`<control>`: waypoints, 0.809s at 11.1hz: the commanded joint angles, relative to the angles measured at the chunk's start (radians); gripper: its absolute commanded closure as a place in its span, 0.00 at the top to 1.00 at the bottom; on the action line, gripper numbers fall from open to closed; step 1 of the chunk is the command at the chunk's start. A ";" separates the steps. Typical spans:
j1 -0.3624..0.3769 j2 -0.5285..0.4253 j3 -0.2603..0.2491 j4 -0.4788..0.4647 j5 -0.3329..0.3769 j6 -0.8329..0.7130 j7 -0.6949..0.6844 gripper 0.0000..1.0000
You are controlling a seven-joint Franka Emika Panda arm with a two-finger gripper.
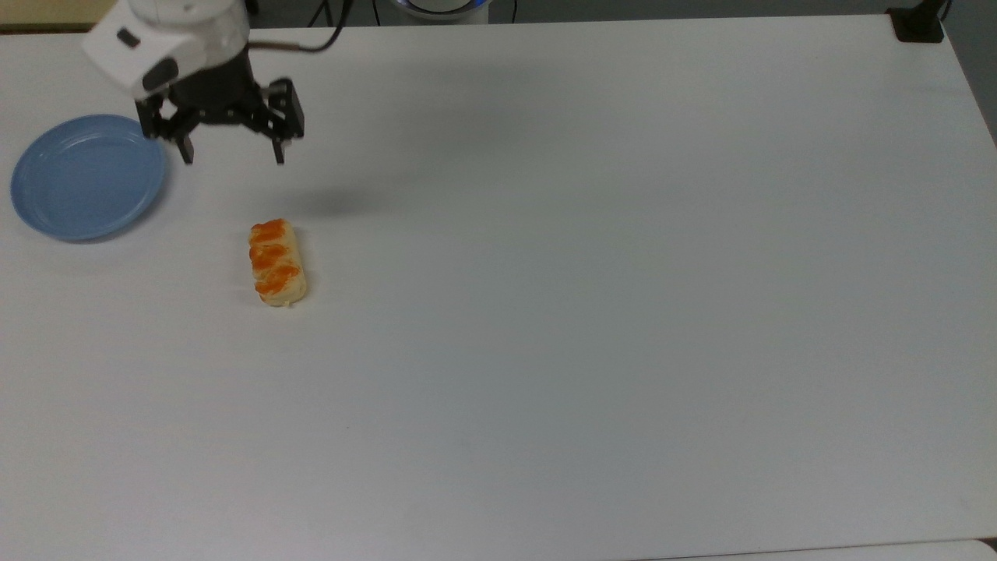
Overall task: Put the bread onto the plate
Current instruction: 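Move the open gripper down over the orange-topped bread roll, then close the gripper on the bread roll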
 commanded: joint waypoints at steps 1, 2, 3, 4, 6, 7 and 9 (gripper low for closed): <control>-0.003 0.107 0.000 -0.039 -0.003 0.201 0.071 1.00; -0.003 0.140 0.000 -0.039 -0.005 0.247 0.095 1.00; -0.001 0.167 0.001 -0.040 -0.005 0.275 0.102 1.00; -0.001 0.180 0.003 -0.042 -0.003 0.280 0.108 1.00; -0.001 0.191 0.009 -0.065 -0.002 0.286 0.128 1.00; -0.001 0.210 0.010 -0.071 -0.002 0.286 0.135 1.00; 0.002 0.243 0.012 -0.073 -0.002 0.312 0.137 0.90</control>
